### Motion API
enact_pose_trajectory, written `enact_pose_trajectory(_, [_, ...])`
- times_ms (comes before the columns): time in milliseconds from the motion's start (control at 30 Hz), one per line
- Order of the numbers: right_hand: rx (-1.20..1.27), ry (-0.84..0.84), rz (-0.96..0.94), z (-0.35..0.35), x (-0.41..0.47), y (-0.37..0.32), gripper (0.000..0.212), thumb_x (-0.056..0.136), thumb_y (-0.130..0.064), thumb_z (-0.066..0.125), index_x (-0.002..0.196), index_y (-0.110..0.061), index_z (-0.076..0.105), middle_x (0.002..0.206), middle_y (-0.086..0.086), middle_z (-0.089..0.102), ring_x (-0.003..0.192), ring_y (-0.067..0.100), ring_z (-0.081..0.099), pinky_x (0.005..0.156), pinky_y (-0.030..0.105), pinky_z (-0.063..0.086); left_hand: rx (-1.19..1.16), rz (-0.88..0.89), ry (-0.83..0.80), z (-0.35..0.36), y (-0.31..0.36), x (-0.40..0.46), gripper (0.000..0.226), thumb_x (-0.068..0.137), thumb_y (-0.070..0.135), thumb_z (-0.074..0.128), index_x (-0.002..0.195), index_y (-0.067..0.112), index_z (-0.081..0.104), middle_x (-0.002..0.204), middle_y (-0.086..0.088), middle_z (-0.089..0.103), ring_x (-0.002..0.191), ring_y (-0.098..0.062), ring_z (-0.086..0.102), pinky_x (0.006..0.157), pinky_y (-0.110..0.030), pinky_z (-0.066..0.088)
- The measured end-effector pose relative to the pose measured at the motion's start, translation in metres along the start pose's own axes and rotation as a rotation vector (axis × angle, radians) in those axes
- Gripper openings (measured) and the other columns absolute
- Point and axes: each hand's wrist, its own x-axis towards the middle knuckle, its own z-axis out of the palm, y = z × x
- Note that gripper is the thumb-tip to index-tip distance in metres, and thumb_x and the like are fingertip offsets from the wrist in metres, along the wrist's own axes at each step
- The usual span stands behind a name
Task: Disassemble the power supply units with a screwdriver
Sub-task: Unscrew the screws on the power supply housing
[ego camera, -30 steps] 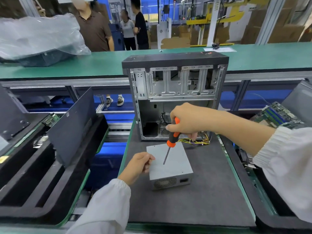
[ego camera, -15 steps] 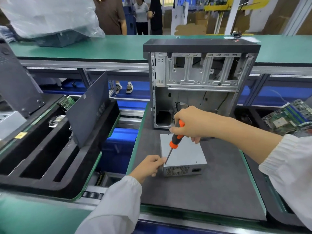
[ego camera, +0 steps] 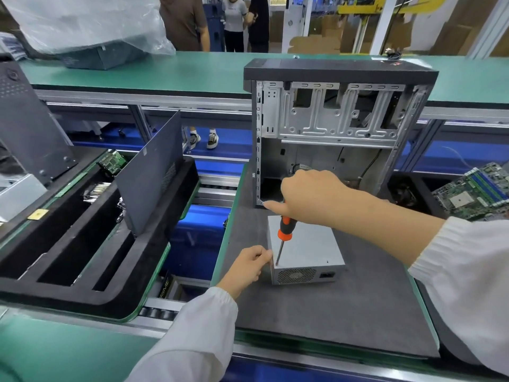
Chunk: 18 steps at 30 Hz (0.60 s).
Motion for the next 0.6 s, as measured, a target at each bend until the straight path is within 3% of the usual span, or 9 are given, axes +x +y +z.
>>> enact_pose_trajectory(133, [-0.003,-0.044,-0.076,-0.003,0.008,-0.009,0.051,0.096,-0.053,0.041,0.062,-0.016,0.031,0.059,0.001,0.040,0.050,0.014,0.038,0.044,0.025,0.026,0.044,0.201,-0.034,-0.013,0.007,-0.005,0.010,0.097,0.016,0.056,0.092,0.019,0.065,0.055,0.009,0.032,0.052,-0.007,0.029,0.053,-0.011,0.032])
enact_pose_trajectory(300, [0.158,-0.255,-0.235,-0.012,0.009,0.005,0.024,0.095,-0.043,0.052,0.084,-0.023,0.045,0.071,-0.009,0.045,0.065,0.011,0.045,0.053,0.026,0.030,0.158,0.294,-0.129,-0.022,0.013,-0.007,0.024,0.092,0.006,0.061,0.112,0.017,0.069,0.052,0.014,0.022,0.048,-0.005,0.025,0.057,-0.003,0.031])
enact_pose_trajectory(367, [0.204,-0.330,-0.274,-0.013,0.008,0.010,0.011,0.093,-0.034,0.059,0.095,-0.025,0.053,0.081,-0.014,0.042,0.072,0.007,0.044,0.058,0.023,0.032,0.170,0.311,-0.154,-0.023,0.015,-0.005,0.027,0.090,0.008,0.064,0.114,0.019,0.069,0.052,0.014,0.024,0.049,-0.005,0.026,0.057,-0.005,0.031])
enact_pose_trajectory(500, [0.212,-0.358,-0.332,-0.016,0.008,0.010,0.021,0.086,-0.014,0.066,0.100,-0.029,0.062,0.090,-0.015,0.035,0.078,0.001,0.040,0.059,0.017,0.030,0.122,0.371,-0.210,-0.023,0.020,-0.003,0.023,0.091,0.020,0.068,0.111,0.028,0.072,0.057,0.010,0.022,0.055,-0.011,0.024,0.059,-0.017,0.027])
enact_pose_trajectory(600, [0.224,-0.384,-0.334,-0.019,0.009,0.009,0.021,0.084,-0.015,0.067,0.099,-0.029,0.062,0.093,-0.014,0.039,0.083,0.007,0.047,0.063,0.019,0.039,0.082,0.407,-0.199,-0.022,0.030,-0.002,0.015,0.092,0.027,0.067,0.101,0.034,0.076,0.064,-0.016,0.037,0.064,-0.031,0.030,0.069,-0.027,0.032])
